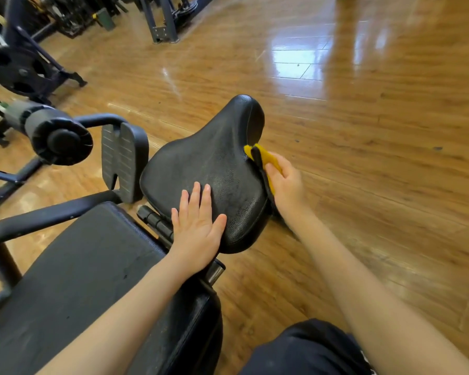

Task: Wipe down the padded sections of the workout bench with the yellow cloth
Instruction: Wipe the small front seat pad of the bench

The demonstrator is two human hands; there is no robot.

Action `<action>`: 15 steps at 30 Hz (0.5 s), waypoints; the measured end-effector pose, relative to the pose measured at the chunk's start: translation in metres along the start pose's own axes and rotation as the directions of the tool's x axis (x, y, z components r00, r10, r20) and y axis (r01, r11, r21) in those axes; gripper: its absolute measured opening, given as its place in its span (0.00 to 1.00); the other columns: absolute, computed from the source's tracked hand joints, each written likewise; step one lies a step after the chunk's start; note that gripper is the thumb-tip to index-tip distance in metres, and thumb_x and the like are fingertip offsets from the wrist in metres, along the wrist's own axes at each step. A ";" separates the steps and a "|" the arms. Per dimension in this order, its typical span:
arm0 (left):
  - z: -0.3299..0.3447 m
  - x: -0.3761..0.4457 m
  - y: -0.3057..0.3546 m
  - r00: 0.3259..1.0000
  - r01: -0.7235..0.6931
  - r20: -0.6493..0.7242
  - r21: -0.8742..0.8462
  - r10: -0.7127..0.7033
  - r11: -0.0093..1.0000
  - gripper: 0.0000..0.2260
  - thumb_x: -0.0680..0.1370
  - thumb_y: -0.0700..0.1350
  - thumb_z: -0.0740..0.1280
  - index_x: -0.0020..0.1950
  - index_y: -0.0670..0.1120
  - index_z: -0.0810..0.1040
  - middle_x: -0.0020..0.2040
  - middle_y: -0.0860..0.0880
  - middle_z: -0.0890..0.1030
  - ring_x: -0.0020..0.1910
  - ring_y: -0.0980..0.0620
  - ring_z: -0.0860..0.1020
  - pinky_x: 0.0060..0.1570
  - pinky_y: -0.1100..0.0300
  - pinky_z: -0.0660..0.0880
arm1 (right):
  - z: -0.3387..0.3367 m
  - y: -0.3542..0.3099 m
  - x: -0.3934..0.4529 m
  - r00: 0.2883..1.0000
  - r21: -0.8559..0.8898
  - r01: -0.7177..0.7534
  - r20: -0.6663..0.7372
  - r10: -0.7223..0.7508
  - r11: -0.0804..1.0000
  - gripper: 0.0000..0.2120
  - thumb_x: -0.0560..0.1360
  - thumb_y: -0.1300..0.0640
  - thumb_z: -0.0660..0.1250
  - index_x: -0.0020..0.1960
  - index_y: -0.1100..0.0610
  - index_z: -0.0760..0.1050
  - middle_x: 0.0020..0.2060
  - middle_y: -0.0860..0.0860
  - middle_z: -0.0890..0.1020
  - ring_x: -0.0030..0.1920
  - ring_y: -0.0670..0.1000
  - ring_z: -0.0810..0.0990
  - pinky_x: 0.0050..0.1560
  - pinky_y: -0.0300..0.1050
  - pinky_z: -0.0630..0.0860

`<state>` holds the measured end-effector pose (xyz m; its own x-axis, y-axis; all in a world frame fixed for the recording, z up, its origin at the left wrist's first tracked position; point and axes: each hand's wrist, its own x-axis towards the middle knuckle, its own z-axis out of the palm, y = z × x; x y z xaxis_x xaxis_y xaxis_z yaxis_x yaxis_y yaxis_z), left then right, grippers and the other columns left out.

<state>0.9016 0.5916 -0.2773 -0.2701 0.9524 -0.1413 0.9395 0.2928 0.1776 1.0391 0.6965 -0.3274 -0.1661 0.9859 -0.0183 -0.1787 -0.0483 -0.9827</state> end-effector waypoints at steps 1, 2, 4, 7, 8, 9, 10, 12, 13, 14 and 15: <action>-0.001 0.000 0.001 1.000 0.002 0.003 0.005 -0.002 1.000 0.28 0.81 0.50 0.53 0.77 0.47 0.44 0.77 0.49 0.42 0.75 0.47 0.39 0.71 0.45 0.38 | -0.001 0.002 -0.016 1.000 -0.003 0.026 -0.017 -0.026 1.000 0.15 0.78 0.61 0.58 0.63 0.55 0.72 0.57 0.48 0.77 0.59 0.46 0.74 0.62 0.36 0.69; -0.002 0.000 0.001 1.000 0.003 0.005 0.007 -0.003 1.000 0.28 0.81 0.50 0.54 0.77 0.48 0.44 0.77 0.49 0.42 0.75 0.47 0.39 0.71 0.45 0.39 | -0.003 0.003 -0.033 0.997 -0.013 0.065 -0.033 -0.065 0.998 0.16 0.78 0.63 0.58 0.64 0.55 0.72 0.59 0.47 0.76 0.60 0.44 0.73 0.63 0.32 0.67; -0.002 0.000 0.002 1.000 0.000 0.009 0.009 0.000 1.000 0.28 0.81 0.50 0.54 0.77 0.48 0.44 0.77 0.49 0.42 0.75 0.47 0.39 0.71 0.45 0.39 | -0.007 0.006 -0.062 0.986 -0.040 0.154 -0.052 -0.156 0.987 0.17 0.77 0.64 0.58 0.62 0.48 0.70 0.63 0.43 0.72 0.63 0.38 0.69 0.65 0.28 0.63; -0.002 -0.001 0.002 1.000 0.008 0.008 0.015 -0.008 1.000 0.28 0.81 0.51 0.54 0.77 0.48 0.43 0.77 0.49 0.41 0.75 0.47 0.38 0.71 0.45 0.39 | -0.003 0.016 -0.088 0.968 -0.067 0.236 -0.075 -0.240 0.970 0.19 0.75 0.62 0.59 0.61 0.43 0.68 0.64 0.36 0.68 0.67 0.34 0.65 0.66 0.27 0.59; -0.002 -0.001 0.003 1.000 0.012 0.007 0.018 -0.012 1.000 0.28 0.81 0.51 0.53 0.77 0.48 0.43 0.77 0.49 0.41 0.75 0.47 0.38 0.71 0.45 0.39 | 0.002 0.020 -0.095 0.964 -0.082 0.245 -0.084 -0.252 0.966 0.18 0.76 0.62 0.58 0.62 0.45 0.69 0.65 0.36 0.67 0.68 0.35 0.64 0.67 0.28 0.59; -0.002 -0.001 0.003 1.000 0.014 0.008 0.023 -0.014 1.000 0.28 0.81 0.51 0.53 0.77 0.48 0.43 0.77 0.49 0.41 0.75 0.47 0.38 0.71 0.45 0.39 | 0.007 0.025 -0.101 0.957 -0.107 0.266 -0.091 -0.276 0.958 0.18 0.76 0.61 0.58 0.64 0.48 0.68 0.67 0.38 0.66 0.69 0.37 0.63 0.68 0.29 0.58; -0.002 -0.001 0.003 1.000 0.014 0.010 0.026 -0.014 1.000 0.28 0.81 0.51 0.53 0.77 0.48 0.43 0.77 0.49 0.41 0.75 0.47 0.38 0.71 0.45 0.39 | 0.011 0.028 -0.106 0.944 -0.146 0.300 -0.098 -0.315 0.943 0.18 0.77 0.61 0.57 0.65 0.50 0.68 0.69 0.42 0.65 0.71 0.41 0.62 0.69 0.31 0.58; -0.002 0.000 0.003 1.000 0.015 0.011 0.024 -0.015 1.000 0.28 0.81 0.51 0.53 0.77 0.48 0.43 0.77 0.49 0.41 0.75 0.47 0.38 0.71 0.45 0.39 | 0.018 0.037 -0.111 0.912 -0.207 0.372 -0.101 -0.398 0.905 0.19 0.77 0.61 0.56 0.68 0.54 0.66 0.71 0.49 0.64 0.73 0.47 0.60 0.72 0.36 0.57; -0.002 0.000 0.003 1.000 0.013 0.011 0.021 -0.014 1.000 0.28 0.81 0.51 0.53 0.77 0.48 0.43 0.77 0.49 0.41 0.75 0.47 0.38 0.71 0.45 0.39 | 0.020 0.041 -0.111 0.900 -0.223 0.397 -0.096 -0.426 0.890 0.19 0.78 0.61 0.55 0.68 0.55 0.65 0.71 0.50 0.64 0.73 0.49 0.60 0.73 0.39 0.56; -0.002 -0.001 0.003 1.000 0.011 0.012 0.018 -0.011 1.000 0.28 0.81 0.51 0.53 0.77 0.48 0.43 0.77 0.49 0.41 0.75 0.47 0.38 0.71 0.45 0.38 | 0.022 0.044 -0.111 0.889 -0.241 0.420 -0.084 -0.450 0.875 0.18 0.78 0.61 0.54 0.67 0.56 0.64 0.70 0.48 0.64 0.73 0.50 0.59 0.73 0.41 0.56; -0.002 -0.001 0.003 1.000 0.008 0.012 0.012 -0.008 1.000 0.28 0.81 0.51 0.53 0.77 0.48 0.43 0.77 0.49 0.41 0.75 0.47 0.38 0.71 0.45 0.38 | 0.023 0.046 -0.112 0.876 -0.262 0.448 -0.062 -0.478 0.855 0.17 0.79 0.60 0.54 0.67 0.57 0.64 0.70 0.48 0.64 0.73 0.51 0.59 0.73 0.42 0.56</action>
<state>0.9039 0.5915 -0.2745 -0.2749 0.9490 -0.1545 0.9400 0.2990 0.1645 1.0274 0.5798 -0.3664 0.0001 0.8968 0.4425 0.0268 0.4423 -0.8965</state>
